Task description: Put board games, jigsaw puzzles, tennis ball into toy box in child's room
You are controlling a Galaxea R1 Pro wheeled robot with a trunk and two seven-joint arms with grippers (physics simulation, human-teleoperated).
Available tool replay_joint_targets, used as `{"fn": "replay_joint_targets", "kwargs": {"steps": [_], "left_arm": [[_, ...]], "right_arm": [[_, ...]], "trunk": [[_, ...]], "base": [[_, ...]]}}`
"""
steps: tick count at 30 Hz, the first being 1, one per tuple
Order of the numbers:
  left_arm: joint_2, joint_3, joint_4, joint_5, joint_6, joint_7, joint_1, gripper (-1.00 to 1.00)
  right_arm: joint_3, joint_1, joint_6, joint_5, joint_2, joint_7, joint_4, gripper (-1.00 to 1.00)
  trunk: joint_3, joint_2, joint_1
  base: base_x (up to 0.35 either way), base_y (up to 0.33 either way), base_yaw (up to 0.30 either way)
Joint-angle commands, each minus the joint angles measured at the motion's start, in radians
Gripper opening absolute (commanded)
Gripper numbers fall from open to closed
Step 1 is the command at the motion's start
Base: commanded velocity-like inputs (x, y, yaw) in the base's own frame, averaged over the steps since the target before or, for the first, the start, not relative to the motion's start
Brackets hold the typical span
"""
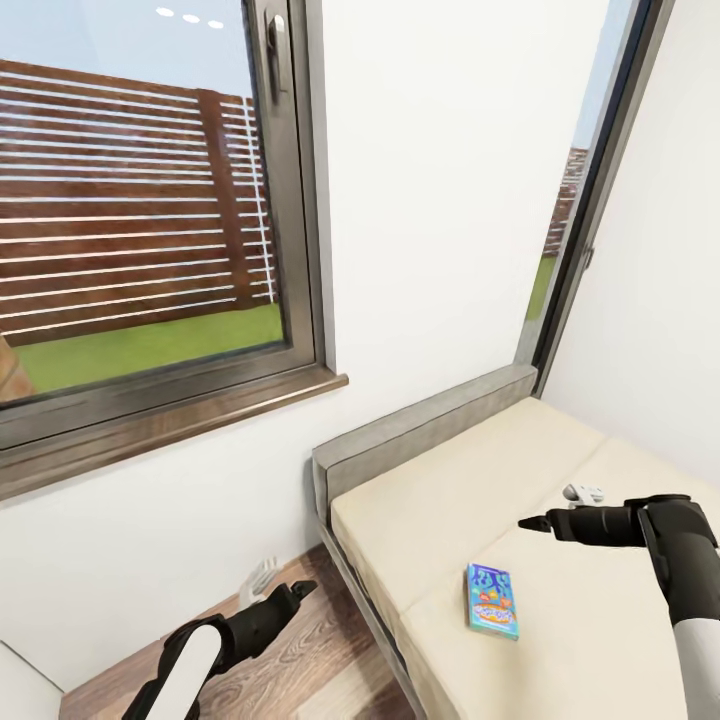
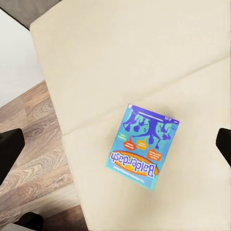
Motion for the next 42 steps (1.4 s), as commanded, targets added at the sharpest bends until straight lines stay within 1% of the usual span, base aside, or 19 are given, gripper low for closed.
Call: {"fn": "replay_joint_targets", "kwargs": {"steps": [1,8,10,11,21,26,34,42], "left_arm": [[-0.001,0.0,-0.002,0.014,0.002,0.008,0.0,1.0],[-0.002,0.0,-0.001,0.021,0.002,0.006,0.002,1.0],[-0.003,0.0,-0.001,0.022,0.002,0.006,0.002,1.0],[-0.003,0.0,-0.001,0.023,0.002,0.006,0.002,1.0],[-0.004,0.001,-0.001,0.025,0.002,0.006,0.003,1.0],[-0.004,0.001,-0.001,0.025,0.002,0.006,0.003,1.0],[-0.004,0.001,0.0,0.024,0.003,0.007,0.003,1.0],[-0.004,0.001,0.001,0.023,0.003,0.007,0.002,1.0]], "right_arm": [[-0.001,-0.007,0.005,0.009,-0.001,0.004,0.005,1.0],[-0.001,-0.046,0.007,0.003,-0.004,-0.034,0.044,1.0],[-0.001,-0.053,0.008,0.001,-0.004,-0.045,0.055,1.0],[-0.001,-0.055,0.009,-0.001,-0.005,-0.082,0.274,1.0],[-0.001,-0.063,0.009,-0.007,-0.006,-0.107,0.286,1.0],[-0.001,-0.066,-0.003,-0.009,-0.005,-0.118,0.293,1.0],[-0.001,-0.069,-0.031,-0.004,-0.001,-0.124,0.301,1.0],[-0.001,-0.07,-0.033,-0.003,-0.001,-0.122,0.303,1.0]], "trunk": [[-0.001,-0.001,0.0],[-0.001,-0.001,0.0],[-0.007,-0.015,0.008],[-0.01,-0.022,0.011],[-0.042,-0.092,0.05],[-0.057,-0.127,0.069],[-0.083,-0.183,0.1],[-0.108,-0.239,0.13]], "base": [[0.0,0.0,0.0],[0.0,0.0,0.0],[0.0,0.0,0.0],[0.0,0.0,0.0],[0.0,0.0,0.0],[0.0,0.0,0.0],[0.0,0.0,0.0],[0.0,0.0,0.0]]}}
